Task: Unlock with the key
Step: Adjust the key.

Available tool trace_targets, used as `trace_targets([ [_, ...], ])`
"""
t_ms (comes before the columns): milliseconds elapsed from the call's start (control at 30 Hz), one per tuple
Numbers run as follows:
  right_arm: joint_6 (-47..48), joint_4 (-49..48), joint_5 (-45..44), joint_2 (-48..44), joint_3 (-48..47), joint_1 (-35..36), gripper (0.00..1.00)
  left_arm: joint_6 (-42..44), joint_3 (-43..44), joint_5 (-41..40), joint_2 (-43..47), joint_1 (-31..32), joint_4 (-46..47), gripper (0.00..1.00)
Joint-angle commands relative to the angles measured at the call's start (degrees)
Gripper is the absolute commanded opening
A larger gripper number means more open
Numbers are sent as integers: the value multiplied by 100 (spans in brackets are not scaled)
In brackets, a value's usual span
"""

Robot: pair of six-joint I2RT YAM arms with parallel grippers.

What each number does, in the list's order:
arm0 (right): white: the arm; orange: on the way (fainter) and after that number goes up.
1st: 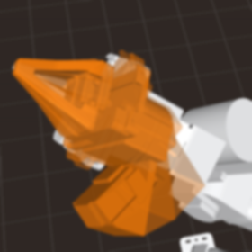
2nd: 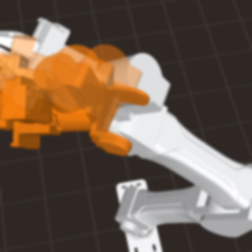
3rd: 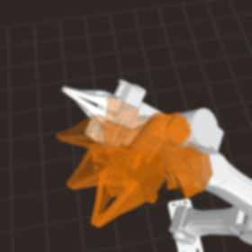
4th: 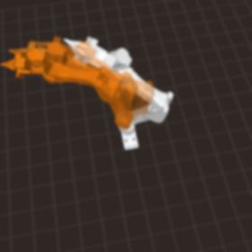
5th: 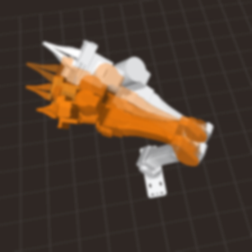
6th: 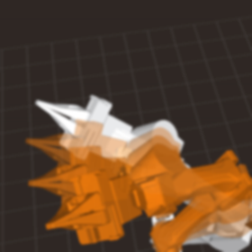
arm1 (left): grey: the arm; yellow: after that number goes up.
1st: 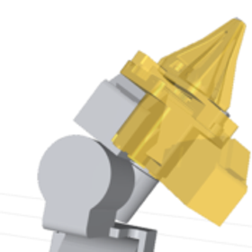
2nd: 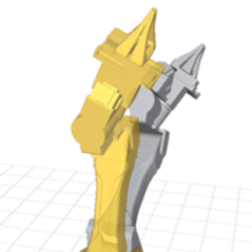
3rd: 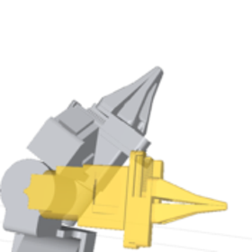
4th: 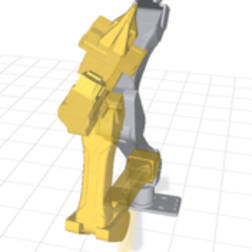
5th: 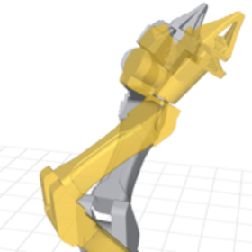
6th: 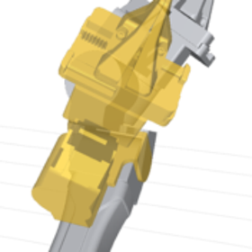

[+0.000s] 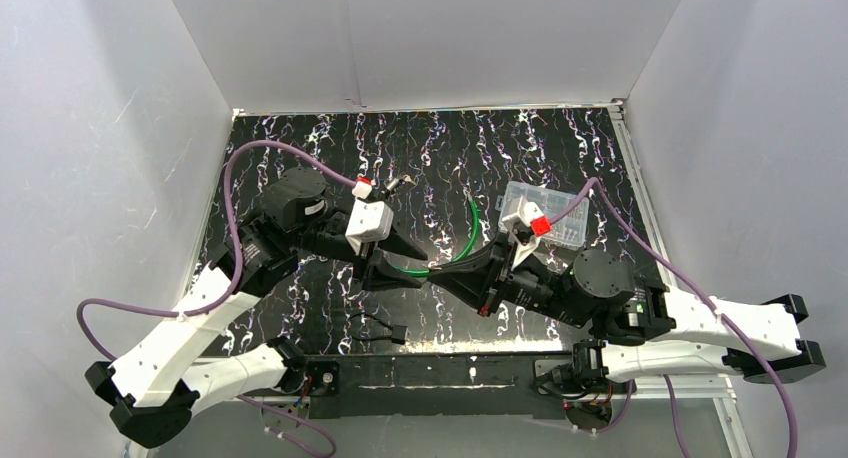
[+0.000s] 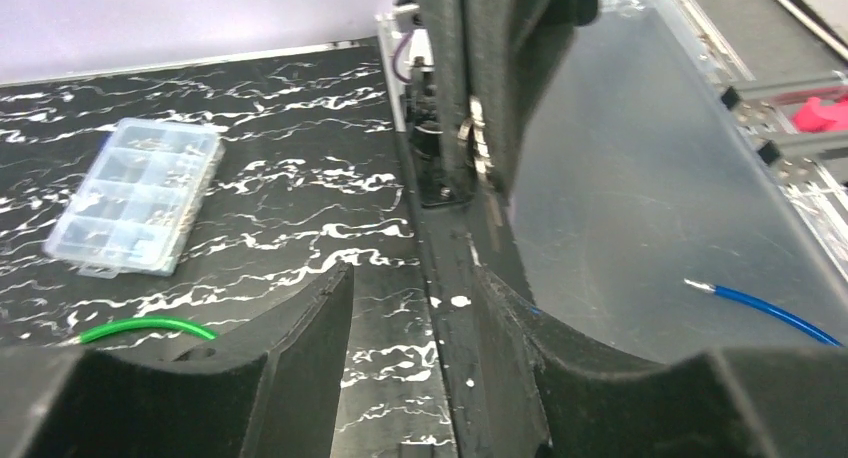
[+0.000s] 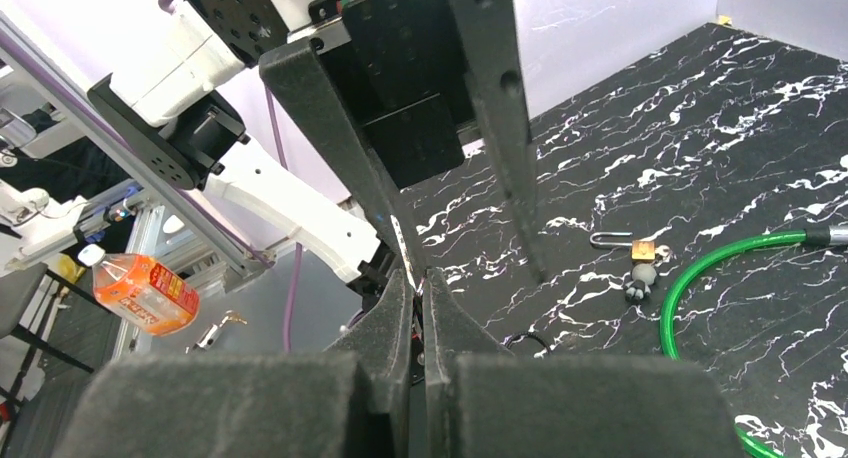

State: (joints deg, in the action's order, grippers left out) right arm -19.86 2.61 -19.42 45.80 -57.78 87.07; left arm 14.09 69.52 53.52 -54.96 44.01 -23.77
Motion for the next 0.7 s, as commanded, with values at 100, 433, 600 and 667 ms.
trace_targets([
  [100,231,-331,10,2,-399,3,1,369,504,1035,-19,4,-937,41],
  [433,380,-283,67,214,-547,-6,1,90,558,599,-65,9,-528,36],
  [600,428,-270,27,259,-545,-6,1,6,606,402,-52,3,-387,33],
  [667,451,-270,6,247,-533,-6,1,-57,623,352,-57,7,-373,28],
])
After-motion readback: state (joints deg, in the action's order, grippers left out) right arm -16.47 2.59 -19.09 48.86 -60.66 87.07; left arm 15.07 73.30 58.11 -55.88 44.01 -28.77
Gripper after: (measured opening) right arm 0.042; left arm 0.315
